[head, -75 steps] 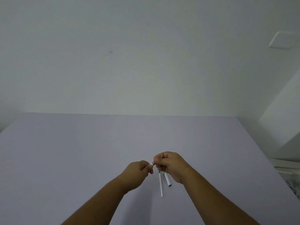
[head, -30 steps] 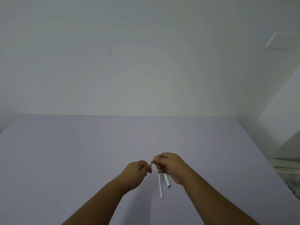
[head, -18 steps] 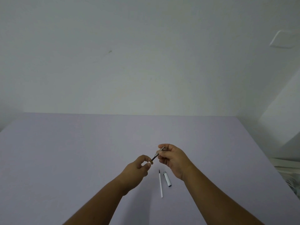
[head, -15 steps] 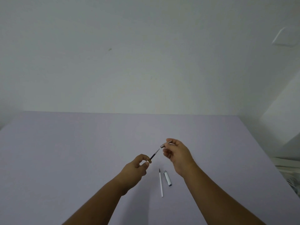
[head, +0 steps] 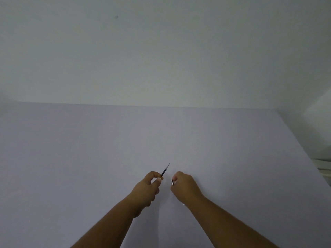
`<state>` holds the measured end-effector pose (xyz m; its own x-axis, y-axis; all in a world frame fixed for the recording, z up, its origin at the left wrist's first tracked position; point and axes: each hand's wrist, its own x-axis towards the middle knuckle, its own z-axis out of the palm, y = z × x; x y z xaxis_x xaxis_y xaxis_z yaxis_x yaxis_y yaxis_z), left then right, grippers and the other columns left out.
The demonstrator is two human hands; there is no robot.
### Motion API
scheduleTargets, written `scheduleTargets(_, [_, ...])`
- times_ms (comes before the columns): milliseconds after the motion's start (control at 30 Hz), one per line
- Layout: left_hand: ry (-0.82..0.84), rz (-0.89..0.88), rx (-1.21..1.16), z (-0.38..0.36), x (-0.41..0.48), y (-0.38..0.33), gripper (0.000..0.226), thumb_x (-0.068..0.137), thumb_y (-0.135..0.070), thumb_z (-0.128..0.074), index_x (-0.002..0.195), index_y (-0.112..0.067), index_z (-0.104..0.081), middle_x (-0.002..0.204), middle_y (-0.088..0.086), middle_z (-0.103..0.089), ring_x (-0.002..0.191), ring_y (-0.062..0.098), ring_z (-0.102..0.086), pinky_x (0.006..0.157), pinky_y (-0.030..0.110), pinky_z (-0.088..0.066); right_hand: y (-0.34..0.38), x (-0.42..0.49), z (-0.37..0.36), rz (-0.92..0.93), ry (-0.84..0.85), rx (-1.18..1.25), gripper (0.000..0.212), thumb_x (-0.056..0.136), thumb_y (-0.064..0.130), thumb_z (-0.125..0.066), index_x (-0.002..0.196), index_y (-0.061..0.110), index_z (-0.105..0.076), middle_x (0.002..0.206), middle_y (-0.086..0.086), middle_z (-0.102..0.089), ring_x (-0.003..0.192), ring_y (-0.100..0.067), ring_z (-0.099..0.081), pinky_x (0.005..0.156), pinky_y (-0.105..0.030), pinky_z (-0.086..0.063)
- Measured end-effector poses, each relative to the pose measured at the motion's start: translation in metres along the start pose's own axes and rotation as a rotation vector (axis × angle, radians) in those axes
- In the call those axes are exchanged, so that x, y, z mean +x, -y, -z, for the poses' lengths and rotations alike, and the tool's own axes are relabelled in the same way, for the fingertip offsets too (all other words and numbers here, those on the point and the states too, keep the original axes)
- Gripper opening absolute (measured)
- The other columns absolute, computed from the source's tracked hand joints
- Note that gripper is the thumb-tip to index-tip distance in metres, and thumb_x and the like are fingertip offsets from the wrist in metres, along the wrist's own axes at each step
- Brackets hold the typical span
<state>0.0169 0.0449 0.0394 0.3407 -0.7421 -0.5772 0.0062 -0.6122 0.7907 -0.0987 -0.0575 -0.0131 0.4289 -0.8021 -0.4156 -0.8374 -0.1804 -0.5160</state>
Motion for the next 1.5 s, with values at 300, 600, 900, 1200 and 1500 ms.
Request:
scheduleTargets(300, [0.015,0.006,0.034,0.000,0.012,0.007,0.017,0.097,-0.033,-0.039,0.100,-0.029,-0.055,0.066,0.002,-0.046,0.050,0.011,-0.032,0.040,0.018,-0.029,-0.003,0.004,0.003,-0.005,-0.045,0.021,0.020,0.085,0.027,-0.057,0.100,0.014,-0.060,0.100,-0.004,-0.065,0.090,-0.022,-0.062,0.074,-0.029,-0.050])
scheduleTargets(600, [0.069,0.018,0.057,-0.012,0.017,-0.004,0.017,0.097,-0.036,-0.039,0.101,-0.031,-0.055,0.069,0.002,-0.048,0.052,0.011,-0.034,0.039,0.016,-0.031,0.013,-0.007,0.040,-0.084,0.148,0.743,0.009,0.084,0.026,-0.063,0.076,0.024,-0.067,0.078,0.003,-0.065,0.066,-0.012,-0.054,0.060,-0.024,-0.044])
scheduleTargets(900, [0.033,0.088,0.027,-0.006,0.016,0.004,0.024,0.096,-0.035,-0.044,0.107,-0.018,-0.055,0.076,0.003,-0.054,0.056,0.012,-0.040,0.045,0.018,-0.034,-0.031,0.017,0.072,-0.168,-0.157,0.201,0.014,0.087,0.020,-0.059,0.085,0.008,-0.066,0.083,-0.009,-0.068,0.080,-0.024,-0.062,0.073,-0.029,-0.046])
scheduleTargets(1200, [0.052,0.108,0.055,-0.010,0.017,0.014,0.024,0.097,-0.029,-0.041,0.102,-0.017,-0.060,0.082,0.003,-0.060,0.061,0.014,-0.051,0.054,0.021,-0.042,-0.044,0.017,0.052,-0.169,-0.142,0.123,0.017,0.083,0.023,-0.065,0.072,0.015,-0.054,0.077,-0.003,-0.060,0.074,-0.020,-0.055,0.070,-0.029,-0.045])
scheduleTargets(1500, [0.050,0.077,0.052,-0.009,0.014,0.014,0.018,0.096,-0.030,-0.044,0.099,-0.022,-0.060,0.087,0.002,-0.061,0.067,0.013,-0.057,0.060,0.019,-0.049,-0.046,0.015,0.051,-0.130,-0.163,0.097,0.016,0.086,0.024,-0.062,0.077,0.014,-0.054,0.083,-0.005,-0.060,0.075,-0.021,-0.054,0.068,-0.029,-0.043])
